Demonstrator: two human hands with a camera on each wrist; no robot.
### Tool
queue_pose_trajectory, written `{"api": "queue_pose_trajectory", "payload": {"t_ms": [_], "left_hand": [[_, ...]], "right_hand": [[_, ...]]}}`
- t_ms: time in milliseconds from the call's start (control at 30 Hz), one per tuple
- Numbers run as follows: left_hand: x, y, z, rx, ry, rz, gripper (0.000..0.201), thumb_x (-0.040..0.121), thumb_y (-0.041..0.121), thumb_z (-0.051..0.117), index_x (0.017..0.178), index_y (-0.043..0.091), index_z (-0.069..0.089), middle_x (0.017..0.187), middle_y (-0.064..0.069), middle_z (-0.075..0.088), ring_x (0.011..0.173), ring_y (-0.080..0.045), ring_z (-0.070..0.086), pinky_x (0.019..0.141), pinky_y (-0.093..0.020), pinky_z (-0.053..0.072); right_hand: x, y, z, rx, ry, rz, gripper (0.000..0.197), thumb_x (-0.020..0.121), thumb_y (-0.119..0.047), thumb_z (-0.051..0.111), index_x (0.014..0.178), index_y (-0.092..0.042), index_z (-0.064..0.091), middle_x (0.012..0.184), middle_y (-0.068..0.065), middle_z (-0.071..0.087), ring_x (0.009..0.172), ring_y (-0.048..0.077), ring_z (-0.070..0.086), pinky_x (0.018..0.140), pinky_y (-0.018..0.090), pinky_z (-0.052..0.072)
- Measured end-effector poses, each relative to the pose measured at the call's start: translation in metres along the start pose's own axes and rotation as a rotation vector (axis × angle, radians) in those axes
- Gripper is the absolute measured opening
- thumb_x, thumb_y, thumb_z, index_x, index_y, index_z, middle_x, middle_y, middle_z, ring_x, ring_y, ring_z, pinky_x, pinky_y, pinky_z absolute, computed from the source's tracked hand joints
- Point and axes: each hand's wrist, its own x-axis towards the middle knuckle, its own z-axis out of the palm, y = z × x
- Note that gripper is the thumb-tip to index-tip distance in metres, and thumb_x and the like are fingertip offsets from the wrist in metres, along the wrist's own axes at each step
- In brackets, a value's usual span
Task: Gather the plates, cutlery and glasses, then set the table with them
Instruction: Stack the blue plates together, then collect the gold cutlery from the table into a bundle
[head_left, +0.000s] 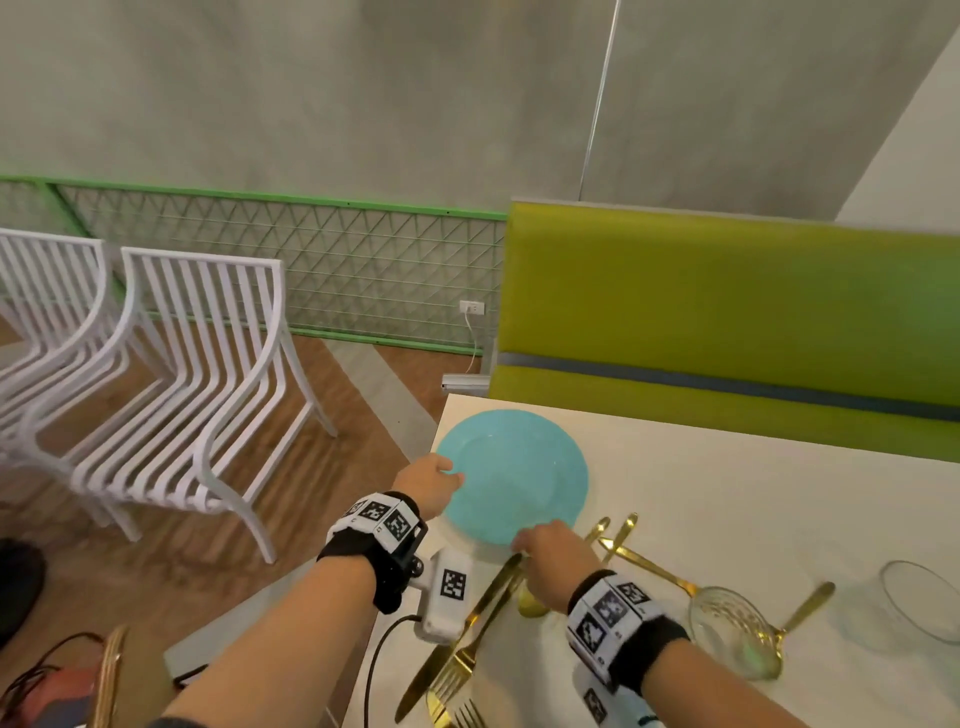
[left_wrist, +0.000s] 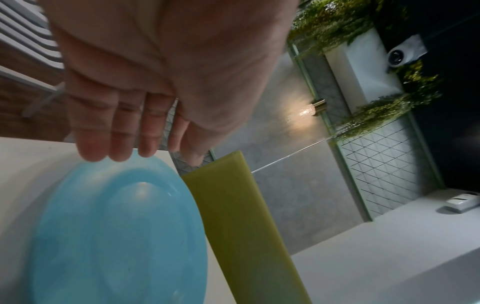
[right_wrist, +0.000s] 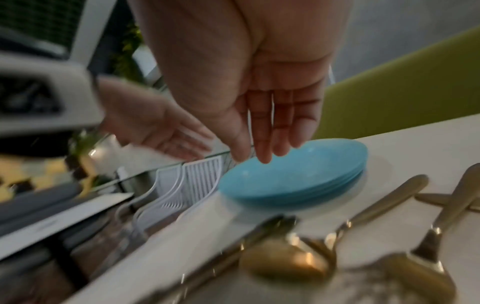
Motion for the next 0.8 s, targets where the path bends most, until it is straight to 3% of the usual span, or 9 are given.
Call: {"api": "queue_pose_trajectory", "payload": {"t_ms": [133, 233, 300, 433, 600, 700, 800], "left_hand": [[-0.014, -0.008, -0.003, -0.057, -0.001, 0.030, 0.037, 0.090, 0.025, 0.055, 0.124, 0.011, 0.053, 0.122, -0.013, 0.058, 0.109, -0.031, 0.058, 0.097, -0.037, 0.049], [-0.027, -0.018, -0.007, -0.080, -0.001, 0.050, 0.035, 0.090, 0.024, 0.055, 0.122, 0.009, 0.054, 0.104, -0.007, 0.057, 0.085, -0.025, 0.057, 0.082, -0.033, 0.050], [-0.033, -0.026, -0.010, -0.090, -0.017, 0.053, 0.034, 0.091, 0.023, 0.054, 0.122, 0.008, 0.054, 0.102, -0.006, 0.056, 0.082, -0.022, 0.055, 0.073, -0.030, 0.049], [-0.044, -0.039, -0.015, -0.124, -0.010, 0.058, 0.030, 0.093, 0.021, 0.052, 0.121, 0.009, 0.053, 0.105, -0.006, 0.057, 0.082, -0.019, 0.056, 0.063, -0.022, 0.047], [-0.049, -0.038, -0.022, -0.238, 0.043, 0.106, 0.024, 0.094, 0.017, 0.051, 0.116, 0.009, 0.055, 0.102, -0.006, 0.058, 0.075, -0.013, 0.056, 0.065, -0.021, 0.048], [-0.049, -0.034, -0.026, -0.300, 0.068, 0.116, 0.019, 0.093, 0.016, 0.051, 0.111, 0.009, 0.057, 0.095, -0.006, 0.059, 0.071, -0.013, 0.057, 0.068, -0.026, 0.051], [-0.046, -0.032, -0.028, -0.383, 0.122, 0.137, 0.009, 0.093, 0.014, 0.051, 0.093, 0.018, 0.059, 0.094, -0.007, 0.061, 0.066, -0.013, 0.055, 0.063, -0.028, 0.048]], "right_hand": [[-0.018, -0.027, 0.038, -0.262, -0.158, -0.176, 0.039, 0.090, -0.002, 0.045, 0.125, -0.011, 0.058, 0.124, 0.015, 0.055, 0.118, 0.032, 0.048, 0.095, 0.040, 0.045], [-0.015, -0.037, 0.054, -0.429, -0.210, -0.219, 0.034, 0.093, -0.005, 0.044, 0.124, -0.008, 0.057, 0.121, 0.015, 0.056, 0.116, 0.031, 0.046, 0.083, 0.040, 0.044], [-0.012, -0.038, 0.061, -0.455, -0.210, -0.224, 0.030, 0.094, -0.006, 0.044, 0.121, -0.005, 0.057, 0.119, 0.016, 0.056, 0.115, 0.031, 0.046, 0.087, 0.041, 0.046], [-0.010, -0.043, 0.065, -0.443, -0.188, -0.238, 0.029, 0.095, -0.008, 0.045, 0.121, -0.002, 0.055, 0.120, 0.018, 0.052, 0.115, 0.032, 0.045, 0.092, 0.044, 0.047], [-0.007, -0.041, 0.067, -0.348, -0.196, -0.249, 0.030, 0.095, -0.005, 0.040, 0.124, -0.002, 0.050, 0.123, 0.019, 0.048, 0.116, 0.032, 0.047, 0.093, 0.040, 0.044], [-0.003, -0.035, 0.064, -0.255, -0.171, -0.256, 0.027, 0.095, -0.003, 0.041, 0.120, -0.003, 0.049, 0.119, 0.019, 0.051, 0.108, 0.031, 0.051, 0.084, 0.035, 0.042], [0.001, -0.032, 0.050, -0.034, -0.085, -0.223, 0.020, 0.092, -0.002, 0.046, 0.110, -0.003, 0.054, 0.113, 0.017, 0.057, 0.098, 0.025, 0.055, 0.076, 0.028, 0.037]]}}
